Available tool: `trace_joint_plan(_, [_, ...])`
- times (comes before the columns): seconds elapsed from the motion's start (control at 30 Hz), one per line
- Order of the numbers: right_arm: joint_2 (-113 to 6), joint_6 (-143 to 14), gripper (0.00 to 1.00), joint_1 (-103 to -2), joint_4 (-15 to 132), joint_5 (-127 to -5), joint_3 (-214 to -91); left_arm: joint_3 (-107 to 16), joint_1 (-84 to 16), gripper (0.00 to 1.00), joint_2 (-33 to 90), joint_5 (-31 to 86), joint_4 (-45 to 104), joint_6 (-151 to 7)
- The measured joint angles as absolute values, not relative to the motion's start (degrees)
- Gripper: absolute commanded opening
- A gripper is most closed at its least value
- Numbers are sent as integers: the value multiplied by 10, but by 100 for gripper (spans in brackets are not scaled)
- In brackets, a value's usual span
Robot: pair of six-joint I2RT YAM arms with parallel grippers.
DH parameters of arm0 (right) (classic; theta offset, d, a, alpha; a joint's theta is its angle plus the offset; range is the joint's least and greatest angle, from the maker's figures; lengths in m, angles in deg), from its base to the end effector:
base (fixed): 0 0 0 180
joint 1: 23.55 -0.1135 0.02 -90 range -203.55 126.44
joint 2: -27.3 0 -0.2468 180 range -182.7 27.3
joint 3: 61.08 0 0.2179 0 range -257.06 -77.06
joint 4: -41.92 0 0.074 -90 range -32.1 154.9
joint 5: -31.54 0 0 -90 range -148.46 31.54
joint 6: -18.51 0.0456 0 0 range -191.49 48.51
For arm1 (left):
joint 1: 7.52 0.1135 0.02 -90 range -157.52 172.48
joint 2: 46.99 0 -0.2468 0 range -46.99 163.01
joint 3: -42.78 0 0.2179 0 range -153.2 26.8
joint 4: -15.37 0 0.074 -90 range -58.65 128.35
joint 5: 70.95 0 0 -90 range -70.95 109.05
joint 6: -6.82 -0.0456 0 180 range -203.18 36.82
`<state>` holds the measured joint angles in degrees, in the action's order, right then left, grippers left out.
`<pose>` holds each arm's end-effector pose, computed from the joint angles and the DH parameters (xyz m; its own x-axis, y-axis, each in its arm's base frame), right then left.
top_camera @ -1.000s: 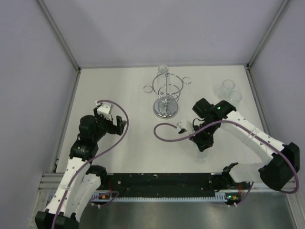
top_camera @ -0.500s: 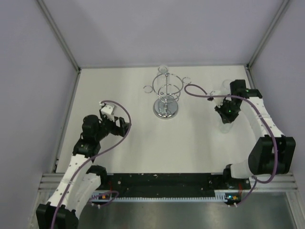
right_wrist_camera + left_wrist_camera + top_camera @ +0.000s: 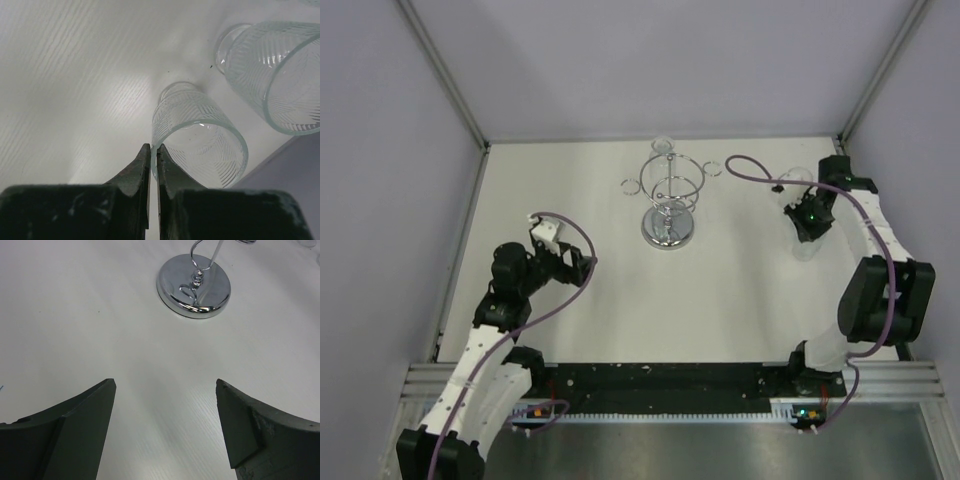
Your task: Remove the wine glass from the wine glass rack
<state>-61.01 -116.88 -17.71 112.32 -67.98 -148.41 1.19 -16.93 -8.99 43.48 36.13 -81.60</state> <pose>0.2679 -0.0198 0.2437 -0.6961 -0.6346 -0.3358 -0.6376 0.7614 -0.1172 0.1482 -0.0437 0.2450 -0.3060 0.0253 -0.9517 0.5305 0.8346 -0.1484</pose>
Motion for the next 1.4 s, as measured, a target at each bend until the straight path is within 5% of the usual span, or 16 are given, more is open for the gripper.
trace_joint_plan(0.07, [-619, -1164, 4, -168, 1114, -680, -1492, 12, -169, 86, -90, 442, 361, -816])
trace_joint_plan(0.37, [-629, -1133, 49, -162, 1123, -711, -1511, 11, -169, 86, -89, 476, 361, -825])
trace_joint_plan(0.77, [-629, -1051, 77, -163, 1216, -818, -1652, -106, -173, 86, -46, 522, 405, -929])
trace_joint_plan(1.17, [-645, -996, 75, -329, 1219, -841, -1823, -350, -176, 83, 158, 417, 339, -892])
trace_joint_plan(1.4, [-752, -986, 74, -341, 1207, -809, -1883, -451, -191, 81, 328, 385, 316, -889])
